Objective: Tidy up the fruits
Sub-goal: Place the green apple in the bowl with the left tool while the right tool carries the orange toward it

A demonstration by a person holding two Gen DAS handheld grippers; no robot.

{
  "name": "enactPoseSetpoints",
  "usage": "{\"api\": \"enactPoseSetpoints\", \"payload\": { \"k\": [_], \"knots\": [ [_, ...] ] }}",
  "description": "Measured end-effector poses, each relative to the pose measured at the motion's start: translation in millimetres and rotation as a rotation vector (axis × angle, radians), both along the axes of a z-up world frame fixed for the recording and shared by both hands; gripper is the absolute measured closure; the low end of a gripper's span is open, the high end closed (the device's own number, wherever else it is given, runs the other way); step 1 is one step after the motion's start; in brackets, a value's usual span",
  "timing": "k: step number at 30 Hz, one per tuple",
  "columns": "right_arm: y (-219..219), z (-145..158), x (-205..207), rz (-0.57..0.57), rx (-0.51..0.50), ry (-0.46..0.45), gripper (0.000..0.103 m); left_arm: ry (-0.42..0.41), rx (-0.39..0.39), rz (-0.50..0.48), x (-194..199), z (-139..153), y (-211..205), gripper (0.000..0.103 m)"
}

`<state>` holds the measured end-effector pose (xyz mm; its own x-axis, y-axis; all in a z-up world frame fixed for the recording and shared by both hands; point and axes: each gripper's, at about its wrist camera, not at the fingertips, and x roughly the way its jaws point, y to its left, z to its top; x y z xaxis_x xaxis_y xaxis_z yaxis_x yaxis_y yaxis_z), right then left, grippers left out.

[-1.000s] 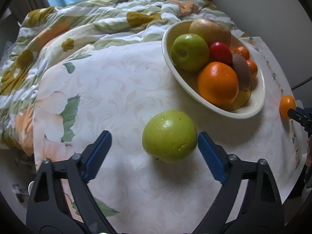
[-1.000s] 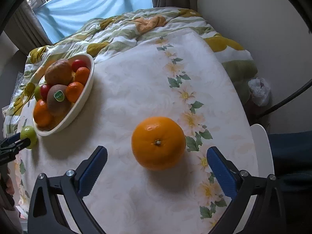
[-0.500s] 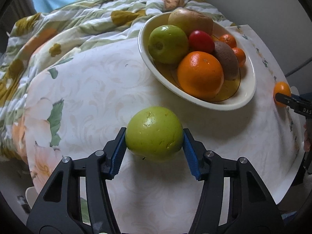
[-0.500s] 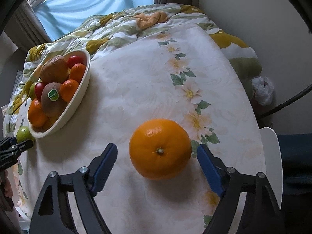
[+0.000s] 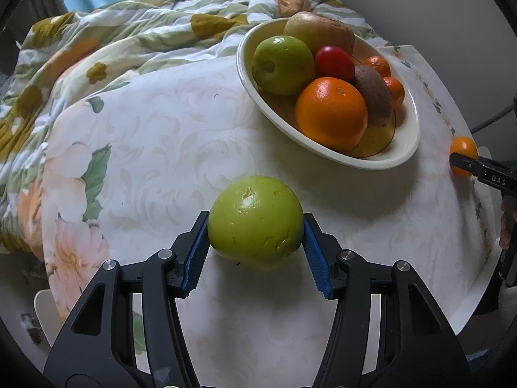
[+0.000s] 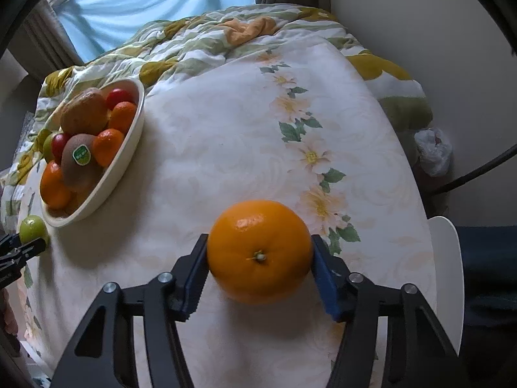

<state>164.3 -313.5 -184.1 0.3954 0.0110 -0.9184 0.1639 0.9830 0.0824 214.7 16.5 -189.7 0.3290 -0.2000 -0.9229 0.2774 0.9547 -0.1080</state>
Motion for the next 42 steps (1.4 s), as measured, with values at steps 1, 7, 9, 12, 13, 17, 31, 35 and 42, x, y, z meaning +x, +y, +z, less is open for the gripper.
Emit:
{"api": "enactPoseSetpoints", "payload": {
  "k": [1, 7, 9, 12, 13, 17, 31, 35, 42],
  "knots": [
    [0.4, 0.4, -0.7, 0.002, -0.002, -0.001, 0.048, -0.002, -0.002, 0.002, -0.9, 0.9, -0.6, 0.041],
    [5.0, 10.3, -8.3, 0.014, 0.008, -0.019, 0.048, -0.024, -0.017, 0.010, -10.8, 14.2, 2.9, 0.041],
    [7.4, 15.2, -10.9, 0.020, 0.010, -0.023, 0.048, -0.033, -0.029, 0.016, -14.8, 20.9, 4.7, 0.041],
    [11.3, 23.3, -15.8, 0.025, 0.012, -0.030, 0.048, -0.054, -0.035, 0.015, -21.3, 31.8, 6.4, 0.041],
    [12.8, 26.7, -17.6, 0.026, 0.012, -0.036, 0.048, -0.060, -0.037, 0.014, -23.3, 34.8, 6.5, 0.041],
    [17.8, 40.0, -21.6, 0.029, 0.012, -0.057, 0.048, -0.085, -0.044, 0.013, -29.5, 49.3, 6.9, 0.041],
    [22.9, 81.0, -21.2, 0.071, 0.053, -0.129, 0.048, -0.177, -0.076, 0.020, -35.1, 92.7, -18.4, 0.041],
    [23.4, 86.7, -11.5, 0.124, 0.064, -0.139, 0.048, -0.191, -0.080, 0.041, -31.0, 98.5, -35.8, 0.041],
    [21.6, 88.4, 10.2, 0.240, 0.078, -0.139, 0.048, -0.183, -0.108, 0.093, -15.4, 92.3, -67.7, 0.041]
  ]
}}
